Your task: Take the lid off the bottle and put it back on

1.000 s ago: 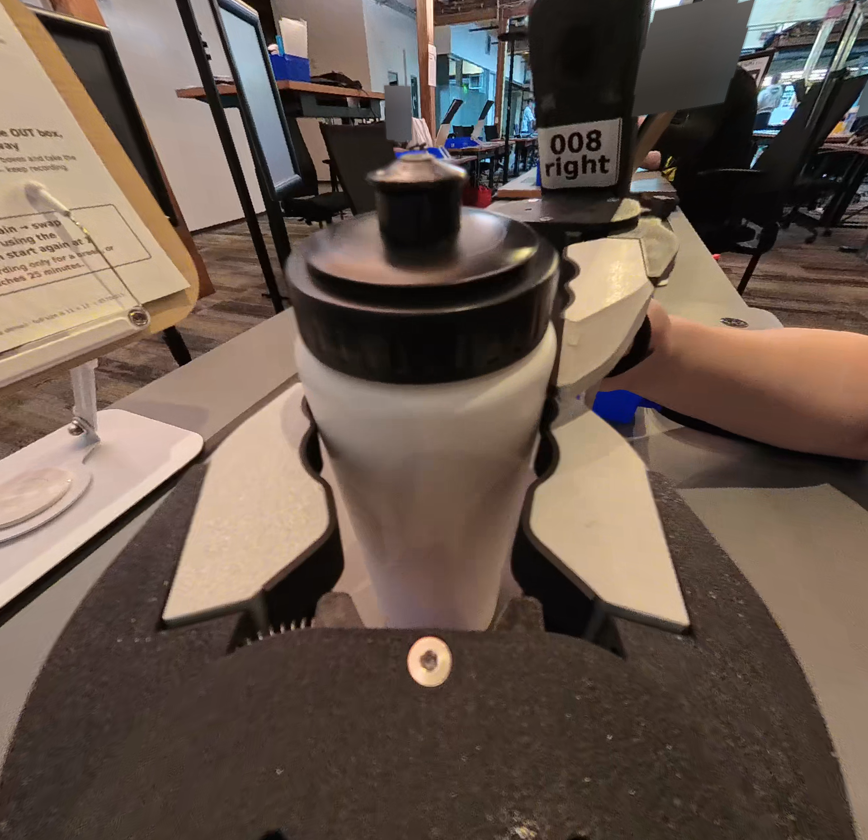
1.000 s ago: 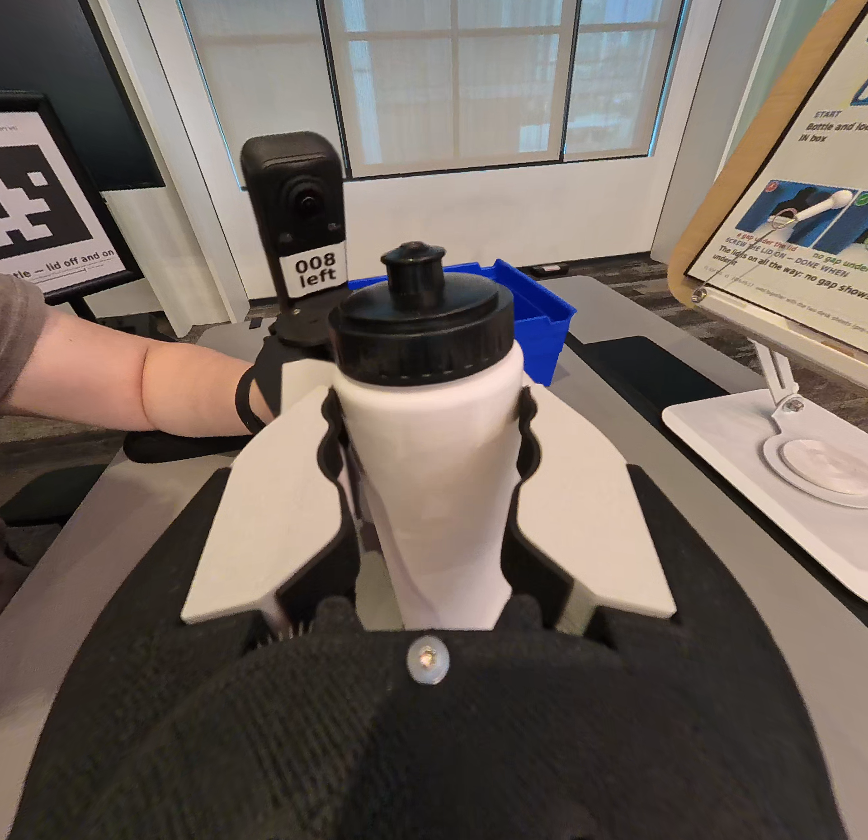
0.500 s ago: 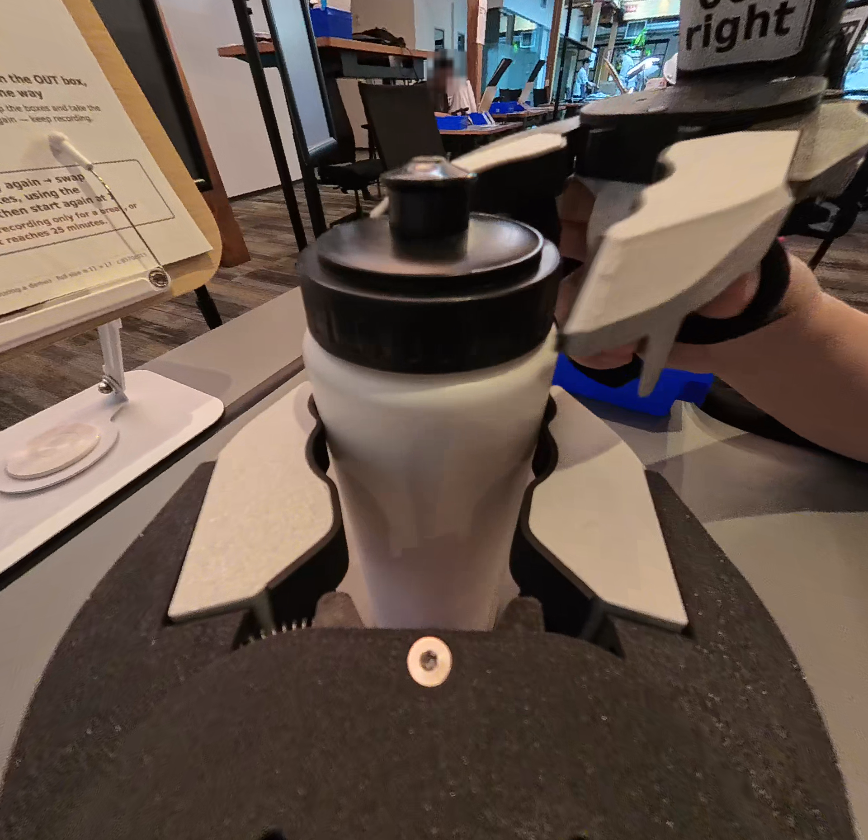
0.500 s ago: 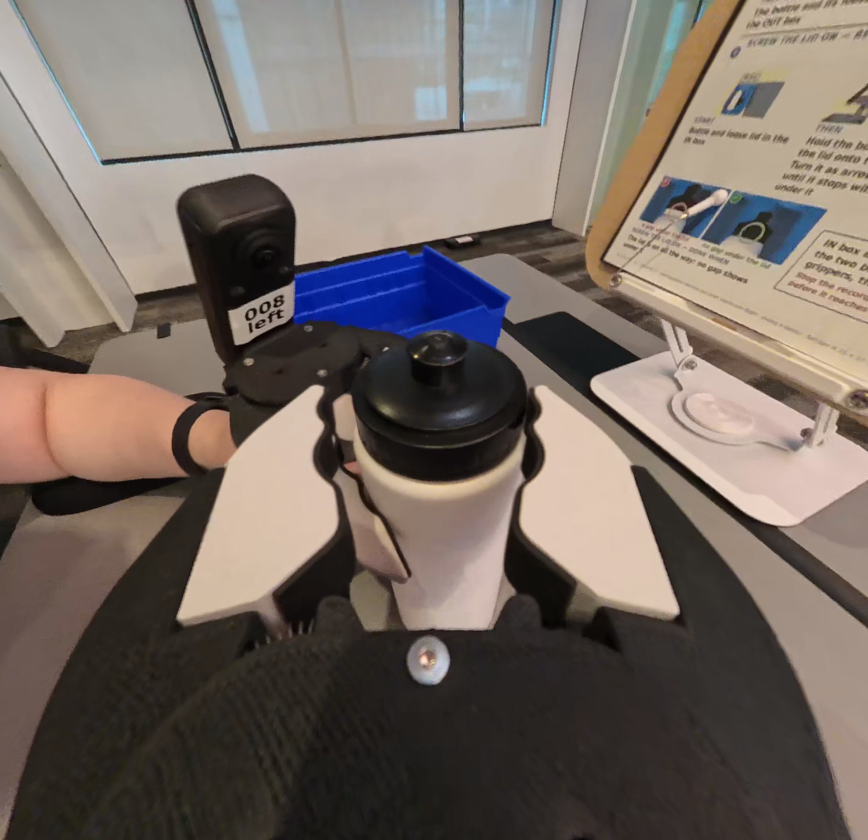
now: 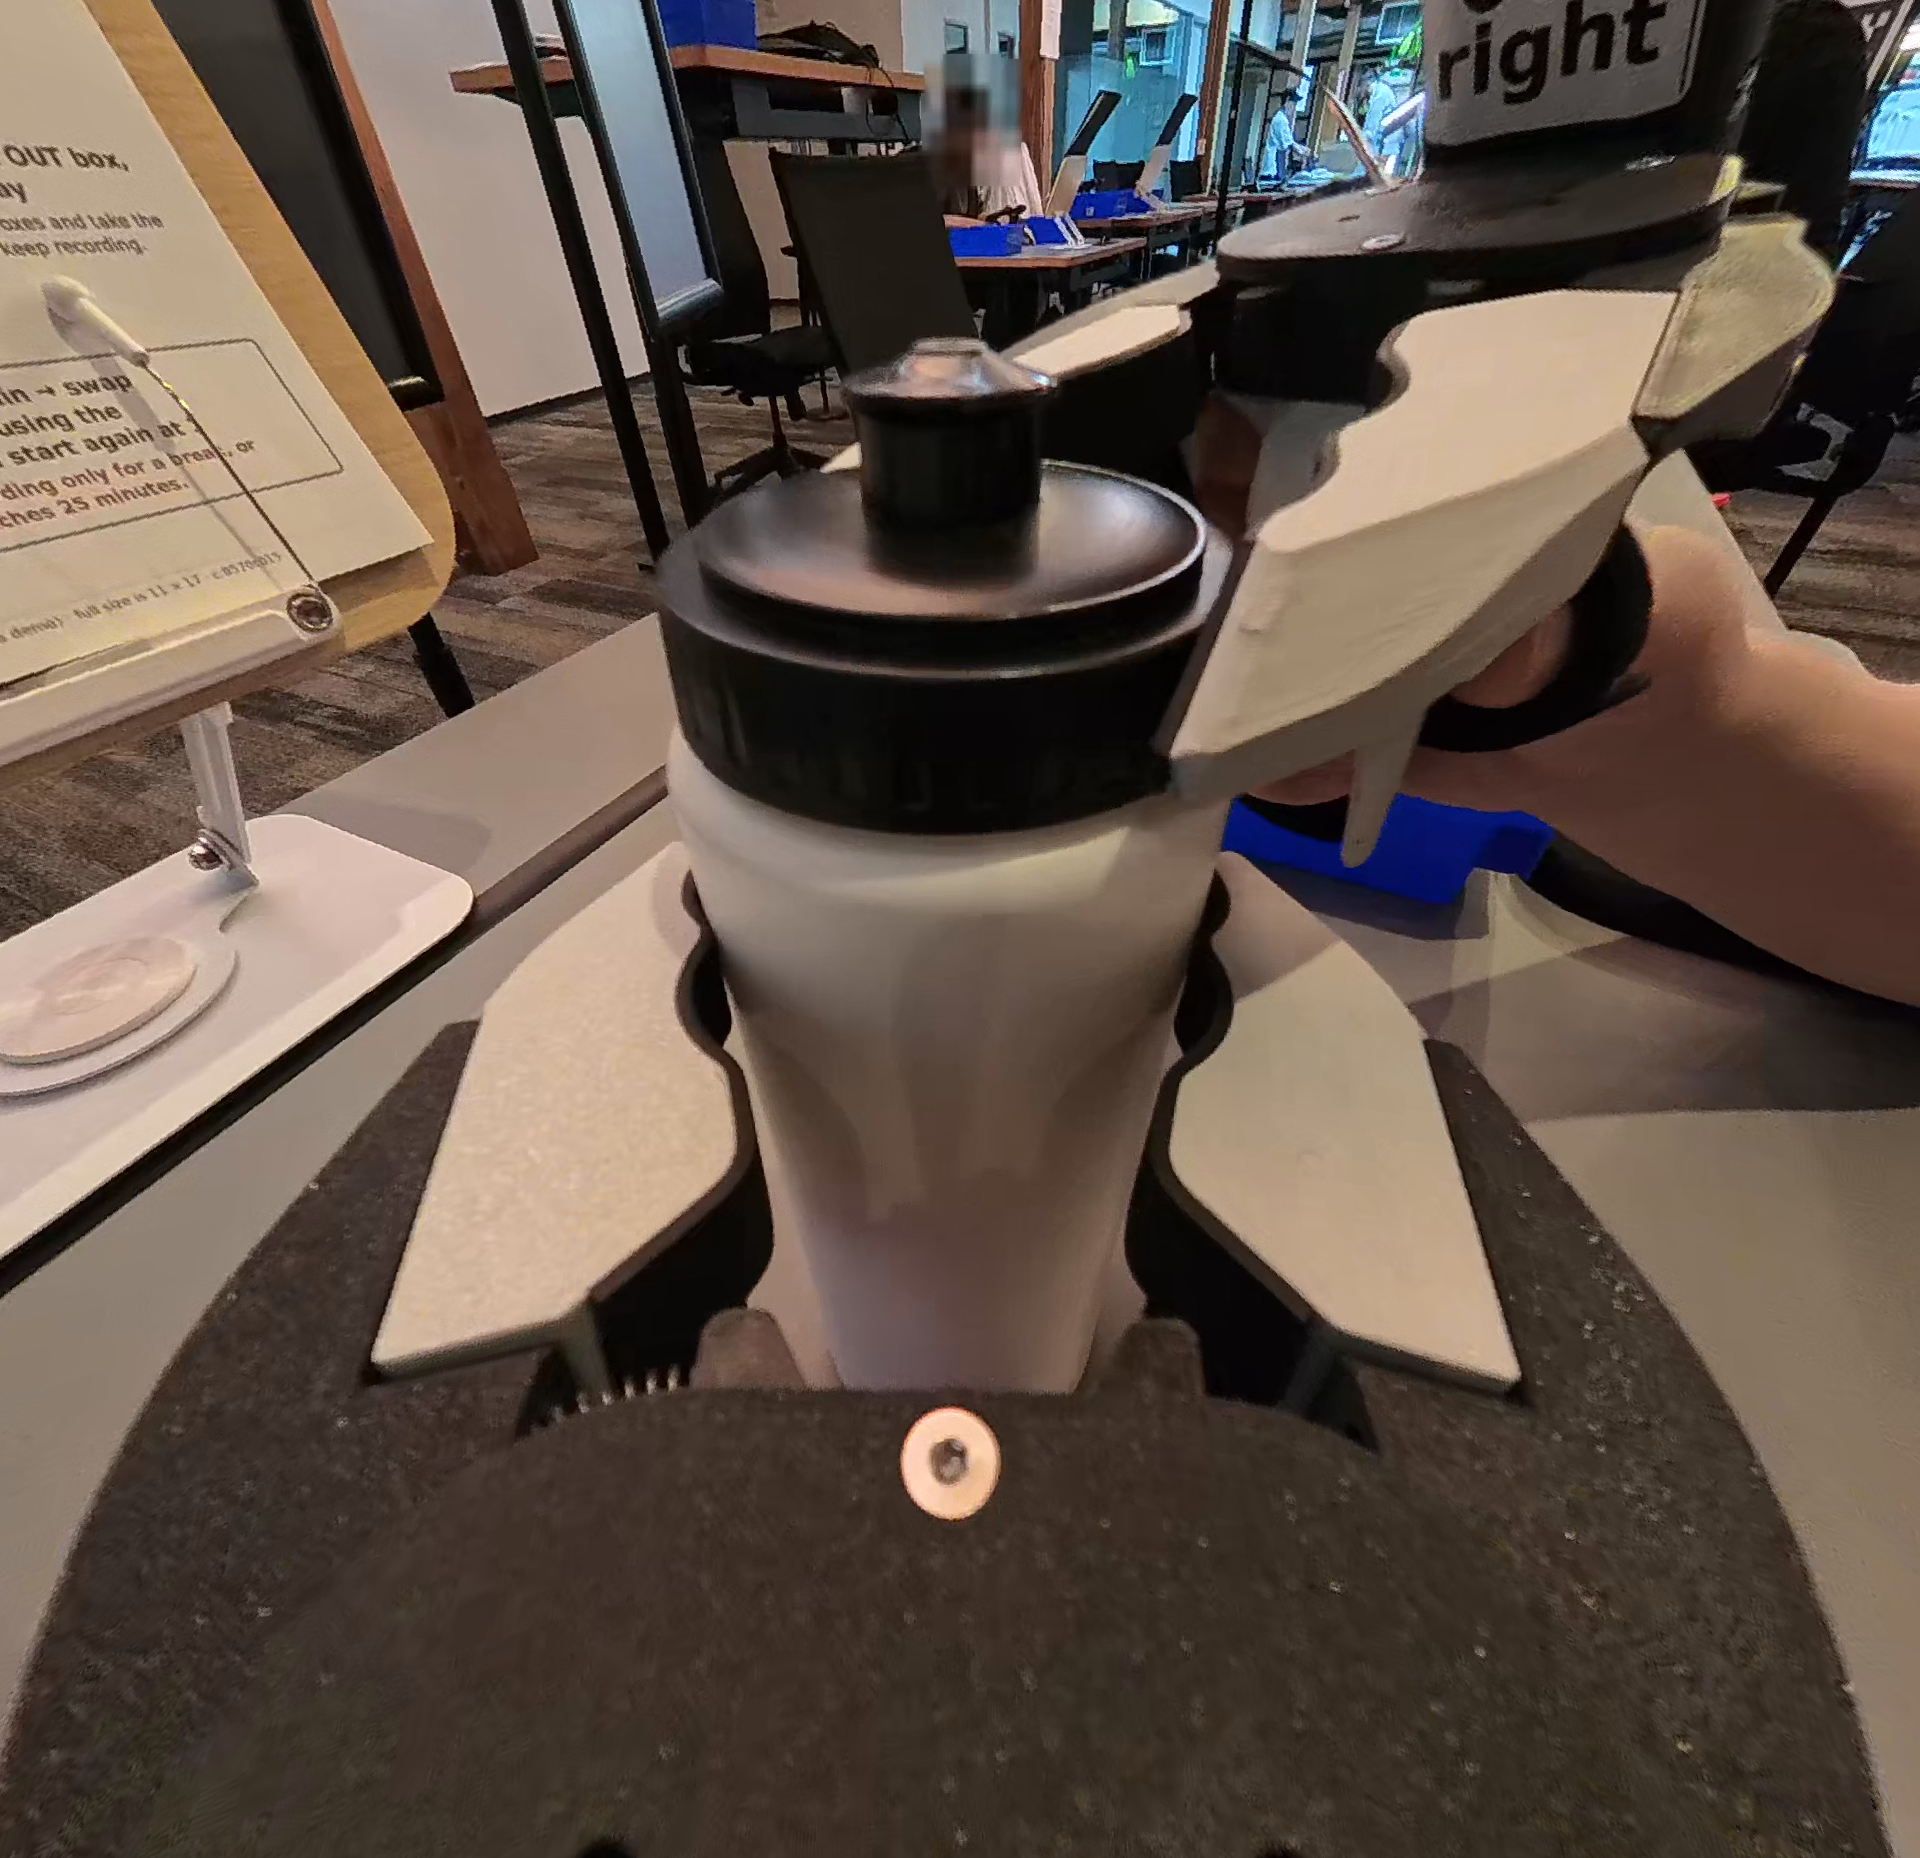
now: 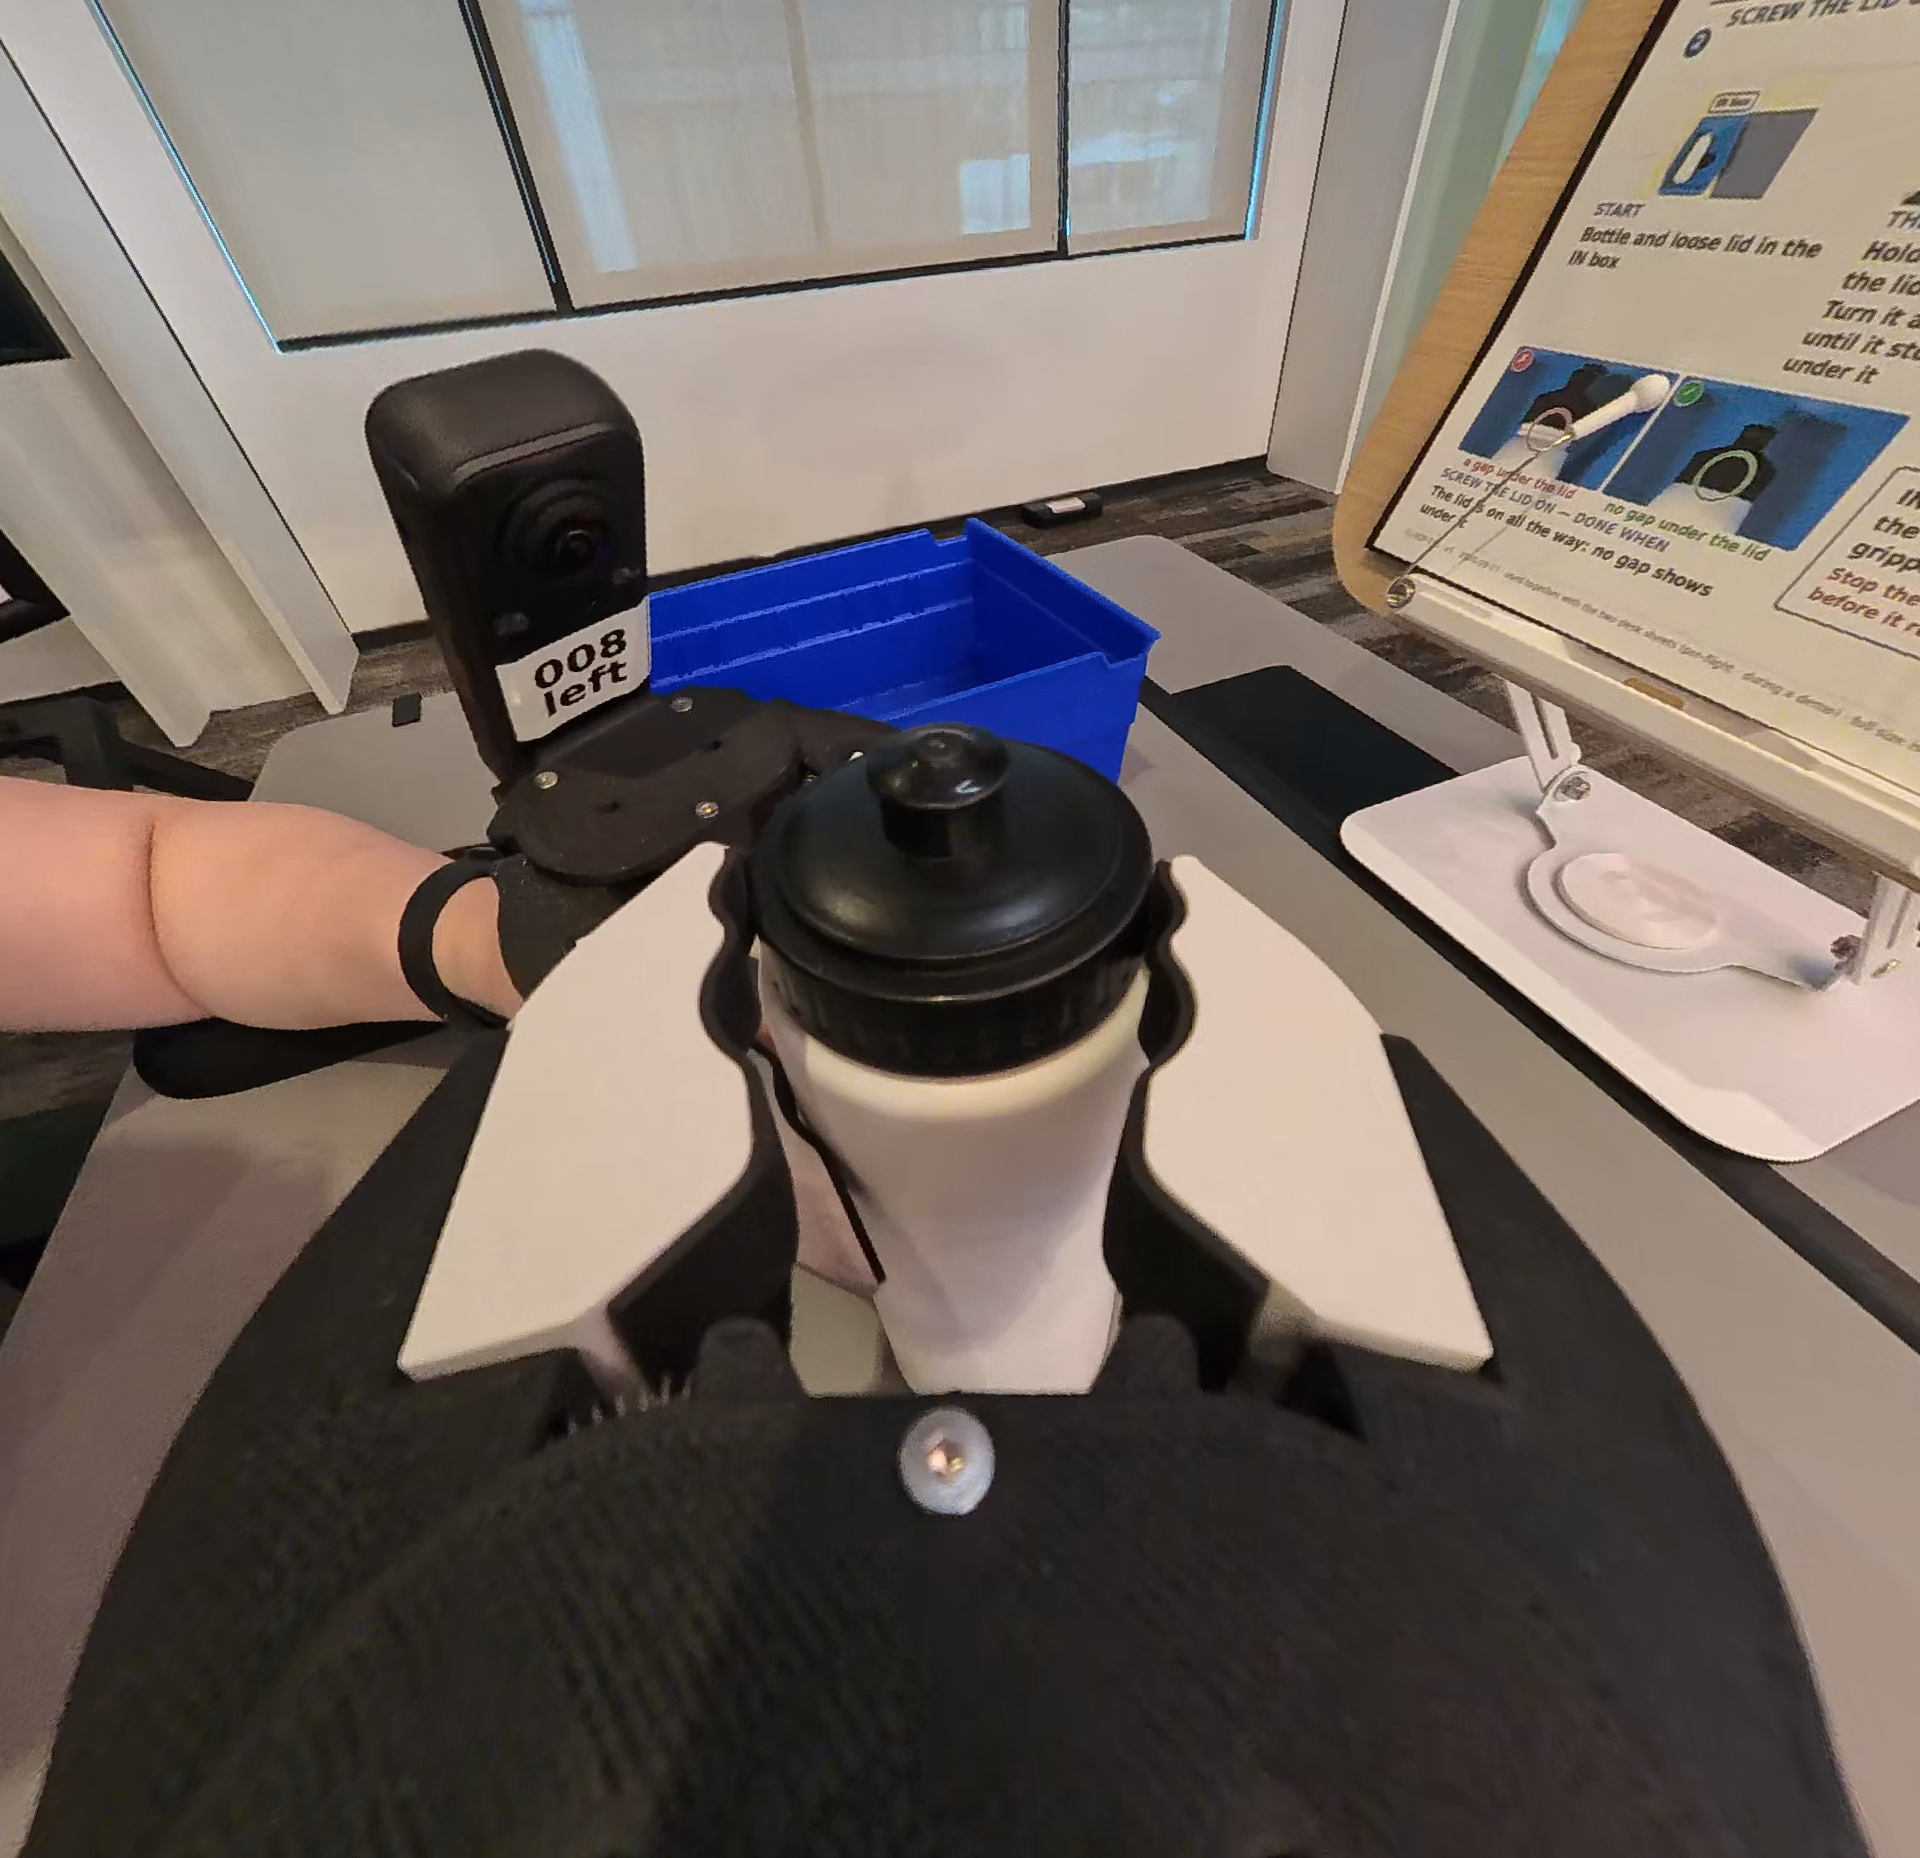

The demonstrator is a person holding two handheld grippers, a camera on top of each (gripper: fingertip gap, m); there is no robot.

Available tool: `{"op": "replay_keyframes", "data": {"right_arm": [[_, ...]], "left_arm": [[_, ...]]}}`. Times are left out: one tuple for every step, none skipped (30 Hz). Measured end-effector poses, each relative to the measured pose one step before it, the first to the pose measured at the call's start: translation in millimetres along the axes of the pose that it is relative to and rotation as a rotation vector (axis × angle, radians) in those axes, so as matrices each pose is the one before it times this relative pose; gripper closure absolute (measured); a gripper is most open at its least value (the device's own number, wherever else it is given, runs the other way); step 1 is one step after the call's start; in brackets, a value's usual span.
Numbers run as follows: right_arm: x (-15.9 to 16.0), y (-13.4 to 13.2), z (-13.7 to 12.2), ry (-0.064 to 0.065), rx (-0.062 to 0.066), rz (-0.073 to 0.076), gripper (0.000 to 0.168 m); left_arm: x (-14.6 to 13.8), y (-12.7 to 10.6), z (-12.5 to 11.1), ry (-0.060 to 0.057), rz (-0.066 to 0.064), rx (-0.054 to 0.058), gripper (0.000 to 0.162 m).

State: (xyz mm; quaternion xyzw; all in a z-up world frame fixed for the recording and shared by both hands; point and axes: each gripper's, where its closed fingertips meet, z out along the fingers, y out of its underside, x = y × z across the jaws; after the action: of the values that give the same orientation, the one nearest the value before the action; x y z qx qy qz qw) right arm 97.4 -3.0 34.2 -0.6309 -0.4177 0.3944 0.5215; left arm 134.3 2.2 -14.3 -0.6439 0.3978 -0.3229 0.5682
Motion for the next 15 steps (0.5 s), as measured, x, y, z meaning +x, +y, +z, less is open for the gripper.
{"op": "replay_keyframes", "data": {"right_arm": [[-0.06,0.04,-0.20,-0.0031,0.0023,0.0004,0.094],[-0.02,0.17,-0.22,-0.0029,-0.0038,-0.0012,0.094],[-0.27,0.28,-0.32,-0.0023,-0.0078,-0.0042,0.094],[-0.43,0.24,-0.61,-0.0027,-0.0087,-0.0062,0.094],[-0.30,0.28,-0.63,-0.0036,-0.0066,-0.0054,0.094],[-0.12,0.13,-0.62,-0.0049,-0.0038,-0.0017,0.094],[0.06,0.19,-0.55,-0.0056,-0.0011,0.0000,0.094],[0.12,0.11,-0.50,-0.0059,0.0003,0.0005,0.094],[-0.02,0.08,-0.54,-0.0062,0.0006,-0.0007,0.094],[-0.08,0.11,-0.44,-0.0067,-0.0006,-0.0007,0.094],[0.00,0.17,-0.55,-0.0058,-0.0026,-0.0019,0.094],[-0.26,0.21,-0.47,-0.0046,-0.0019,-0.0049,0.095],[-0.51,0.40,-0.27,-0.0057,-0.0003,-0.0075,0.095],[-0.45,0.41,-0.25,-0.0065,-0.0004,-0.0087,0.095],[-0.32,0.61,-0.33,-0.0066,-0.0039,-0.0057,0.095]], "left_arm": [[0.14,0.05,0.00,0.0029,0.0014,-0.0021,0.076],[0.18,0.10,-0.11,0.0042,0.0019,-0.0015,0.076],[0.26,0.08,-0.11,0.0033,0.0028,-0.0023,0.076],[0.59,0.08,-0.15,0.0040,0.0045,-0.0031,0.076],[0.60,0.11,-0.13,0.0043,0.0066,-0.0035,0.076],[0.58,-0.05,-0.08,0.0039,0.0044,-0.0022,0.077],[0.41,0.04,0.15,0.0039,0.0038,-0.0024,0.077],[0.22,-0.02,0.04,0.0043,0.0027,-0.0015,0.077],[0.29,-0.06,0.07,0.0042,0.0019,0.0013,0.077],[0.31,-0.09,0.04,0.0035,0.0015,0.0016,0.077],[0.46,-0.11,-0.01,0.0051,0.0028,0.0001,0.077],[0.45,0.09,-0.02,0.0060,0.0025,-0.0023,0.078],[0.39,0.22,-0.07,0.0063,0.0021,-0.0025,0.078],[0.53,0.03,-0.14,0.0078,-0.0025,0.0012,0.078],[0.63,0.15,-0.11,0.0098,-0.0050,0.0020,0.078]]}}
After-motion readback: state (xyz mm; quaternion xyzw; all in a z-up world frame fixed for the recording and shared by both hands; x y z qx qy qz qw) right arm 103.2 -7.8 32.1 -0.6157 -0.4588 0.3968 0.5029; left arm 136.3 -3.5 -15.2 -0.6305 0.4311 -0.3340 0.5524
